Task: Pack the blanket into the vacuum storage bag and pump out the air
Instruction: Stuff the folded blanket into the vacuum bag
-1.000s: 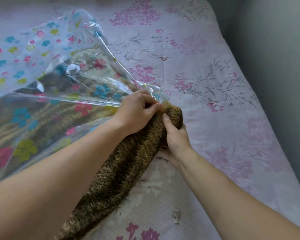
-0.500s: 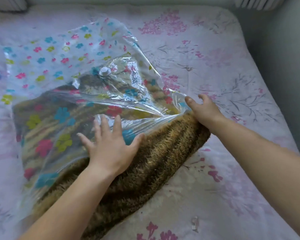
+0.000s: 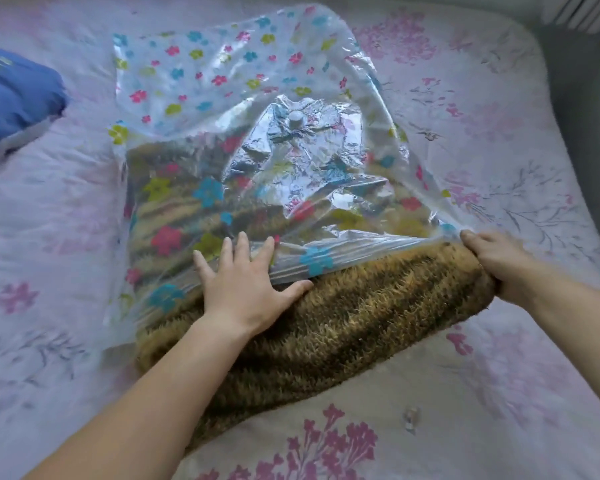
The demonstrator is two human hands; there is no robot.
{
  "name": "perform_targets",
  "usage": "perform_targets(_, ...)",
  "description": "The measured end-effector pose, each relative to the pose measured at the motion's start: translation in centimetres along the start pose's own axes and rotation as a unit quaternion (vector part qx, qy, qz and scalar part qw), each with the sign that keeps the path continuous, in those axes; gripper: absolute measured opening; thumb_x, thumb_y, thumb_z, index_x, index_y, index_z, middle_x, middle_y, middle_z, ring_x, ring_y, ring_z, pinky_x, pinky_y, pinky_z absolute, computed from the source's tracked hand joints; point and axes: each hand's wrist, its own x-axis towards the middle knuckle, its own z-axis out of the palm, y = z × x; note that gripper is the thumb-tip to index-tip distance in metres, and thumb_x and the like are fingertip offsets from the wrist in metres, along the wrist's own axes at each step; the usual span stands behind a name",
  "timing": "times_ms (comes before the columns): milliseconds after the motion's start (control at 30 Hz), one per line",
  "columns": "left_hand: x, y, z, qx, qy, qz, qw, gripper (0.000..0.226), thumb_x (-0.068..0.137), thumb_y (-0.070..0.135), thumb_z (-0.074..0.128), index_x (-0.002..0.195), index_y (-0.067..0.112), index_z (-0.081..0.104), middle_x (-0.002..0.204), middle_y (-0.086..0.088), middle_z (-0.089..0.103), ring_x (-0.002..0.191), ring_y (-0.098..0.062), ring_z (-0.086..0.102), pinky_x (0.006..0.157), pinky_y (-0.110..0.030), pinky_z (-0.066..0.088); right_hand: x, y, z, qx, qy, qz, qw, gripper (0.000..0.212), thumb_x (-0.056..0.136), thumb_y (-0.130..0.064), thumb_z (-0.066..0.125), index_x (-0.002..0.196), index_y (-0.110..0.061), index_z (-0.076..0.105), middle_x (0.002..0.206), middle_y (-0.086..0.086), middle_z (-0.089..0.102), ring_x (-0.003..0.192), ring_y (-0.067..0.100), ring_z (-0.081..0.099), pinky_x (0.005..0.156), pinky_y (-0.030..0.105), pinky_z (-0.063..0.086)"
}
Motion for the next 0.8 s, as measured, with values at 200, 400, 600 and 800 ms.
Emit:
perform_targets(200,-2.1,1.1,0.5,-0.009,-0.001,0.085,0.996,0.106,0.077,0.097,0.03,0.163,0.041,0.003,0.175,-0.005,0.003,0.162,-0.027,0.001,0.127,-0.063,0.005,-6.2,5.7,-1.3,0.145,0.085,0.063,0.984,0.034,0.103,-0.034,0.054,0.112,-0.004,0.067,0.081,0.006,0.074,0.062,0.018,0.069,0.063,0.034,0.051)
perform_targets(400,-4.3,-2.8,0.1,-0.212,0.115,0.072,0.968,0.082,0.095,0.074,0.033,0.163,0.031,0.02,0.174,-0.001,0.01,0.161,-0.017,0.003,0.128,-0.048,-0.008,-13.5,8.4,3.4,0.415,0.08,0.088,0.902,0.063,0.094,-0.072,0.039,0.104,-0.025,0.079,0.114,0.005,0.075,0.1,0.026,0.074,0.077,0.048,0.061)
perform_targets(600,-4.9,-13.2,1.6,-0.354,0.106,-0.225,0.901,0.075,0.098,0.054,0.057,0.151,0.004,0.039,0.151,-0.022,0.047,0.141,-0.039,0.043,0.117,-0.051,0.036,-26.0,9.3,18.2,0.398,-0.009,0.254,0.881,0.08,0.069,-0.07,0.067,0.13,-0.022,0.049,0.12,0.023,0.06,0.112,0.04,0.06,0.102,0.059,0.045)
perform_targets(800,-3.2,-18.3,2.8,-0.504,0.012,-0.293,0.813,0.099,0.085,0.071,0.067,0.153,0.006,0.036,0.15,-0.015,0.05,0.133,-0.036,0.053,0.103,-0.039,0.047,-29.1,6.6,33.2,0.425,-0.078,0.335,0.837,0.094,0.059,-0.061,0.084,0.132,-0.011,0.053,0.123,0.019,0.066,0.105,0.039,0.069,0.091,0.06,0.055)
